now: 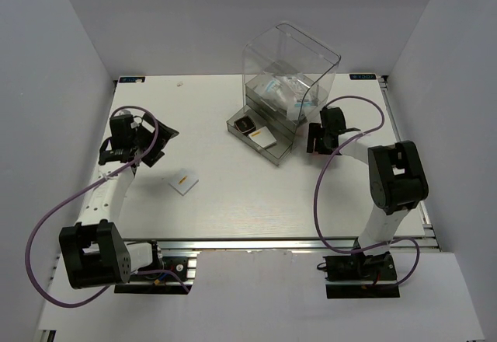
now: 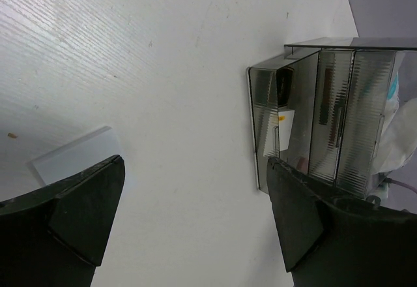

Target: Organize the makeup

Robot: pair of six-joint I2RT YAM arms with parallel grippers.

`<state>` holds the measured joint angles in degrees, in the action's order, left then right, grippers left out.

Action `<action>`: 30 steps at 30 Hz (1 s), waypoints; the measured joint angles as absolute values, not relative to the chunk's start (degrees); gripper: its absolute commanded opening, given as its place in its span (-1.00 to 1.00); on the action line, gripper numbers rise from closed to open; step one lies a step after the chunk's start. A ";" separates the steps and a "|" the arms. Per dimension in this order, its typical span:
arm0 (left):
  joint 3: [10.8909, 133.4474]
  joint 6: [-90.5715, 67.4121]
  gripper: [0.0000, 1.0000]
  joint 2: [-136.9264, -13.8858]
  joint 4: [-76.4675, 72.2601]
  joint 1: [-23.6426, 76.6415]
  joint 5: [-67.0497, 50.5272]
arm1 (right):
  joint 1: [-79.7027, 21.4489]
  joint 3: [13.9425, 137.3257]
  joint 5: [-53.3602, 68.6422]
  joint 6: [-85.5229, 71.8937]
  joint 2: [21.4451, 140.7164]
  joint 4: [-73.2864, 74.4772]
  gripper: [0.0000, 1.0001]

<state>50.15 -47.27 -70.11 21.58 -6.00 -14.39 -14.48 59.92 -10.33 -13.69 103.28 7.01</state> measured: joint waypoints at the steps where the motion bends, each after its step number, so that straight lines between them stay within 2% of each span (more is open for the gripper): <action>1: 50.04 -47.29 0.96 -69.95 21.89 -6.00 -14.41 | -14.48 59.99 -10.96 -13.96 103.48 6.98 0.25; 3: 49.95 -47.35 0.96 -69.69 22.09 -6.00 -14.41 | -14.50 60.12 -11.62 -14.31 103.61 6.94 0.01; 4: 49.93 -47.37 0.96 -69.60 22.11 -6.00 -14.44 | -14.50 60.12 -11.53 -14.46 103.63 6.90 -0.30; 7: 49.82 -47.24 0.96 -69.49 22.46 -6.00 -14.39 | -14.44 59.94 -11.05 -14.31 103.53 6.66 -0.79; 9: 49.78 -46.87 0.96 -69.54 23.73 -6.00 -14.02 | -14.39 58.94 -10.33 -13.45 102.85 5.89 -0.96; 13: 49.78 -45.78 0.96 -70.78 29.28 -6.00 -12.16 | -14.28 55.24 -5.23 -8.12 98.41 7.49 -1.00; 21: 47.24 -45.06 0.96 -72.12 38.22 -6.00 -8.97 | -15.55 49.45 22.68 23.49 76.95 19.07 -1.00; 26: 44.47 -45.30 0.96 -72.03 40.03 -6.00 -8.69 | -26.26 48.18 30.04 36.42 69.60 20.82 -1.00; 30: 43.86 -45.50 0.96 -71.57 40.53 -6.00 -8.36 | -36.80 50.19 26.92 35.90 72.40 18.13 -1.00</action>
<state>43.86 -45.50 -71.57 40.53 -6.00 -8.36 -36.80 50.19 26.92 35.90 72.40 18.13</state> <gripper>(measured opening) 0.983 0.591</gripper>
